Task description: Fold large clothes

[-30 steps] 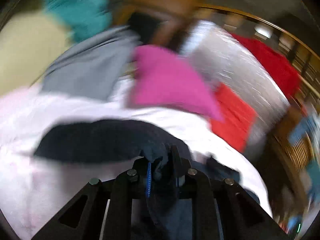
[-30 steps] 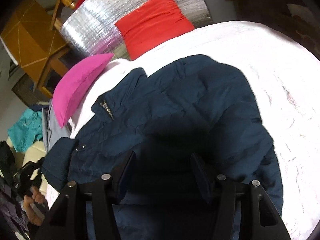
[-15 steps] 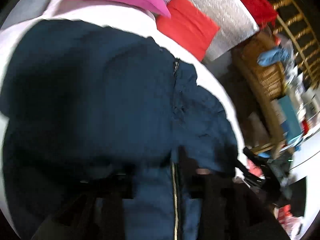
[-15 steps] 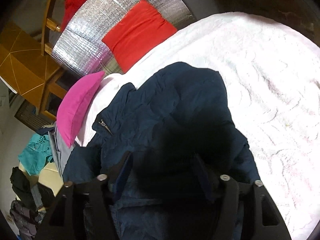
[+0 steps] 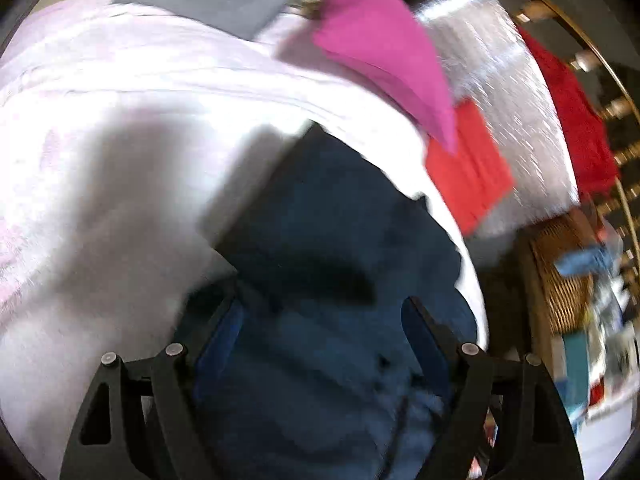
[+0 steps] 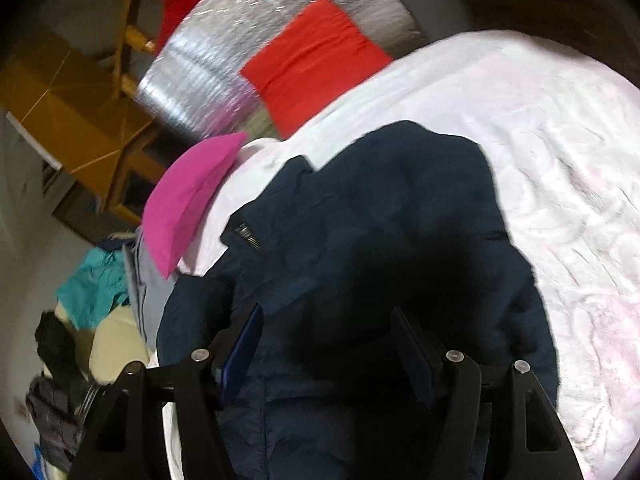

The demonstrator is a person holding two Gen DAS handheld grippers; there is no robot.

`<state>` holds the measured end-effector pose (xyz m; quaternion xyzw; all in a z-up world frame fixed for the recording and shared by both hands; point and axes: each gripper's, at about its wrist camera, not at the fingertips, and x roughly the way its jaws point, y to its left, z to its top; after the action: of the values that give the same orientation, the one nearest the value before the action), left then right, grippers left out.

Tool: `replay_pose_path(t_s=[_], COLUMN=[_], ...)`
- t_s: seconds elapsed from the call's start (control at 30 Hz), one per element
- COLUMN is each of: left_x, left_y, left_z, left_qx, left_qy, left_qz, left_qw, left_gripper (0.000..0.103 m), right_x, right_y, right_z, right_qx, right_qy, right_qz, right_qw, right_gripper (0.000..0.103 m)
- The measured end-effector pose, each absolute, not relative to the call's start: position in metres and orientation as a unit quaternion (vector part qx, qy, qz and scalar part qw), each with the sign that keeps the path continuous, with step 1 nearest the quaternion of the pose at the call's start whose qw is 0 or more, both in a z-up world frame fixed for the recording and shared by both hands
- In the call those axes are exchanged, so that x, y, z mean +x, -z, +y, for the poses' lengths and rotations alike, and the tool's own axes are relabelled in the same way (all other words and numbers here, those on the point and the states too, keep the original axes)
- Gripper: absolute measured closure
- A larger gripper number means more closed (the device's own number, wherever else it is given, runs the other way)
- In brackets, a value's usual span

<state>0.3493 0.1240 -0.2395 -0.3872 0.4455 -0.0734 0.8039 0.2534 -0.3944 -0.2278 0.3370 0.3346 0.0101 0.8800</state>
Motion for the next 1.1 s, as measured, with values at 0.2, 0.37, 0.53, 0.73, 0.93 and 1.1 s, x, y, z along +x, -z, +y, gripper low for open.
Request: replay_pose_path(t_s=[0.2, 0.37, 0.53, 0.73, 0.93, 1.1], left_x=[0.356, 0.357, 0.357, 0.344, 0.342, 0.339], left_y=[0.241, 0.232, 0.215, 0.196, 0.181, 0.175], left_z=[0.118, 0.099, 0.062, 0.034, 0.019, 0.010], left_qx=[-0.376, -0.312, -0.168, -0.082, -0.054, -0.046], left_qy=[0.067, 0.035, -0.004, -0.003, 0.000, 0.006], left_qz=[0.421, 0.390, 0.364, 0.325, 0.299, 0.289], left_qw=[0.823, 0.866, 0.916, 0.942, 0.953, 0.956], left_gripper=[0.022, 0.024, 0.047, 0.057, 0.058, 0.058], right_x=[0.265, 0.268, 0.269, 0.271, 0.272, 0.272], right_y=[0.237, 0.249, 0.257, 0.261, 0.261, 0.262], right_z=[-0.400, -0.402, -0.403, -0.398, -0.396, -0.396], right_qx=[0.335, 0.332, 0.323, 0.305, 0.298, 0.300], right_qy=[0.015, 0.046, 0.051, 0.062, 0.064, 0.063], right_qz=[0.354, 0.383, 0.393, 0.398, 0.397, 0.396], right_qw=[0.873, 0.861, 0.859, 0.863, 0.866, 0.865], right_gripper=[0.043, 0.043, 0.043, 0.043, 0.042, 0.042])
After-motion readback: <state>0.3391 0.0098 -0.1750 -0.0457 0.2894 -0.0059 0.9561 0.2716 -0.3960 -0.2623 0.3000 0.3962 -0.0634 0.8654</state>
